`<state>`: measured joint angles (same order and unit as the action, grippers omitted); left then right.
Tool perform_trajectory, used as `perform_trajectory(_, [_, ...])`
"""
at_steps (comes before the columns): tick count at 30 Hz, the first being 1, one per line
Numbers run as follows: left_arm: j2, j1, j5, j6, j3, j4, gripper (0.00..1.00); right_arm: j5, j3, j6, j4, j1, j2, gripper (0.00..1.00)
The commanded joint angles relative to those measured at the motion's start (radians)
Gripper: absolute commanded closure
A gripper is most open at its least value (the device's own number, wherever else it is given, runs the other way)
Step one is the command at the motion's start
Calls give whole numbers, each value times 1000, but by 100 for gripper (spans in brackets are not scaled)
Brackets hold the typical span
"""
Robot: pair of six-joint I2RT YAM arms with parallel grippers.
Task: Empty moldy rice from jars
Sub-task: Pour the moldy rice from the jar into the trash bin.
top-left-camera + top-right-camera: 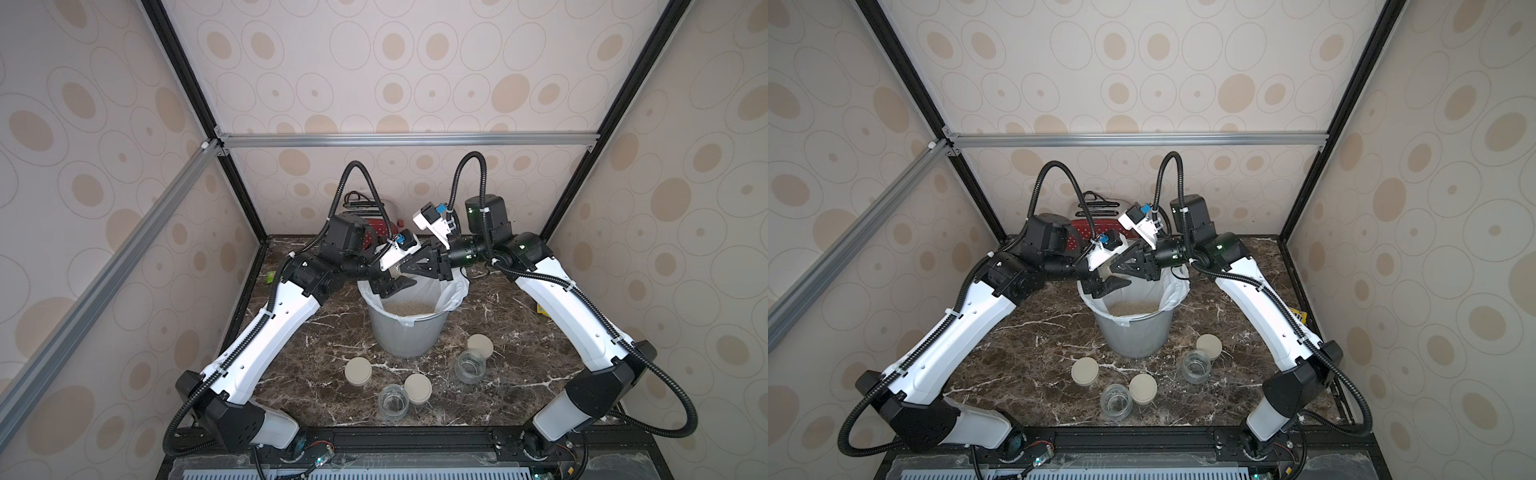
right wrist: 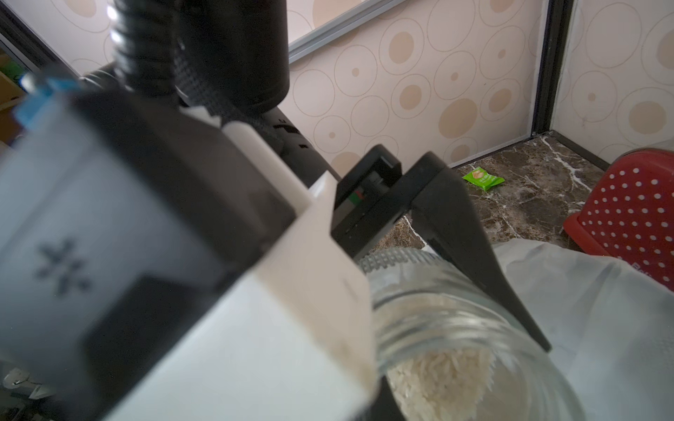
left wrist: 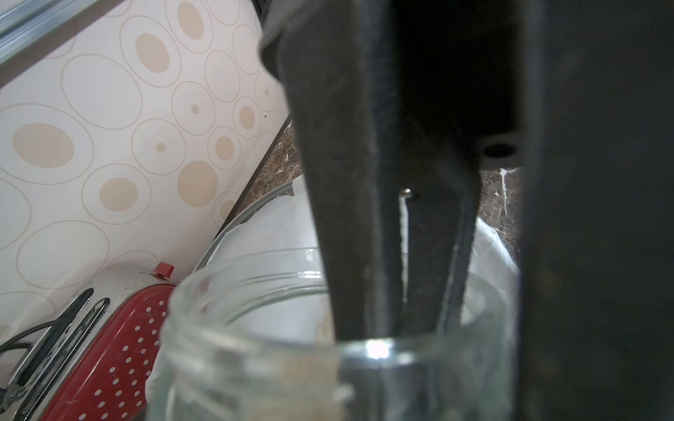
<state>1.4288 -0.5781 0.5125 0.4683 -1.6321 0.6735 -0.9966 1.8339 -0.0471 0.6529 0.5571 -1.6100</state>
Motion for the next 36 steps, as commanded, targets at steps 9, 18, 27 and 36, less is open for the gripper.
perform_trajectory(9, [-93,-3,-97,-80,49,-167,1,97,-35,30,-11,7,-7,100])
perform_trajectory(18, [-246,-3,-200,-18,187,-181,1,143,-68,106,-98,-18,37,100])
perform_trajectory(27, [-369,-3,-342,-261,286,-249,1,228,-115,203,-210,-25,74,100])
perform_trajectory(36, [-427,-3,-507,-858,356,-525,1,307,-194,301,-353,-25,150,100])
